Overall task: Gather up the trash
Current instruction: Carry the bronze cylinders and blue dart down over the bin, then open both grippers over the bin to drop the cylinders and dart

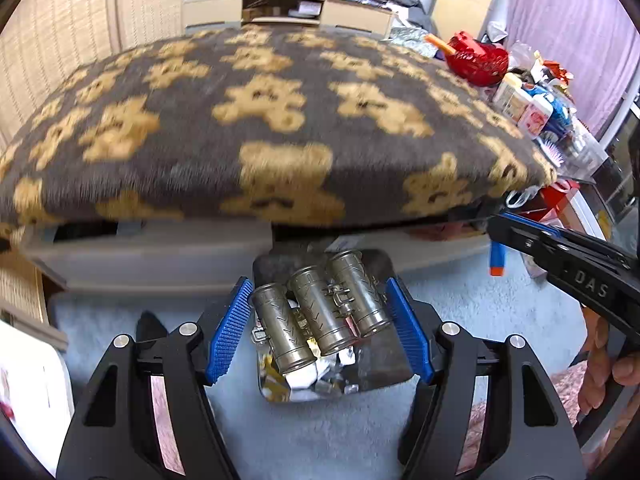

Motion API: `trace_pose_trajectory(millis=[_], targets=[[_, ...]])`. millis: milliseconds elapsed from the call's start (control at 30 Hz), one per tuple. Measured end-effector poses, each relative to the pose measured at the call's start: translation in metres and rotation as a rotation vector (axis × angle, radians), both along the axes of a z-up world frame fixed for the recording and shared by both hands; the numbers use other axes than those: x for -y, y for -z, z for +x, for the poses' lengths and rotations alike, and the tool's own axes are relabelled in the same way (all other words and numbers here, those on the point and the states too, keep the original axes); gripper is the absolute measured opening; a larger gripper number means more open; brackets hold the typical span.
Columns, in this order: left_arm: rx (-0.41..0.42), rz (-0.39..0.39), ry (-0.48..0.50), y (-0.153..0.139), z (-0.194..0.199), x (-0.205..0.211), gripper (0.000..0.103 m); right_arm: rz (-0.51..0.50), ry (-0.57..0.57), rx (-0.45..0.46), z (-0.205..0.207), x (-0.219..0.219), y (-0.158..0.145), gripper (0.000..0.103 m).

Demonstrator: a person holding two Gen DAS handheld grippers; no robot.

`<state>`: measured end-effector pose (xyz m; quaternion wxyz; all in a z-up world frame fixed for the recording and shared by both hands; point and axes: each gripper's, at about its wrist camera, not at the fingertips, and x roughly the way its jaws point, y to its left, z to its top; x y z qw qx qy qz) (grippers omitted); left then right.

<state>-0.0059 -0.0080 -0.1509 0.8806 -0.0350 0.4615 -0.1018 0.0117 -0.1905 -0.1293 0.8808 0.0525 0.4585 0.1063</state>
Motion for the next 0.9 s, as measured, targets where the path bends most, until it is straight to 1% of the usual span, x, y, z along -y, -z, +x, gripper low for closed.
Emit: trace_pose_trajectory(millis=[167,367,567,767,900], targets=[[-0.041,0.001,-0.007,0.027,-0.008,-0.004,0.065,0.010,0.021,-0.025,-0.011,0.005,0.022,0.015],[-0.078,0.010,-0.008,0.054,-0.008,-0.002,0.065,-0.008,0.024,-0.031,-0.007,0.002,0.038,0.015],[-0.093,0.030,0.001,0.070,-0.003,-0.001,0.065,0.007,0.039,-0.063,0.002,0.001,0.057,0.015],[-0.118,0.022,0.012,0.083,0.004,0.004,0.065,0.014,0.035,-0.090,0.009,-0.003,0.071,0.015],[-0.125,0.033,0.032,0.089,0.006,0.010,0.065,0.017,0.023,-0.122,0.015,-0.009,0.082,0.015]])
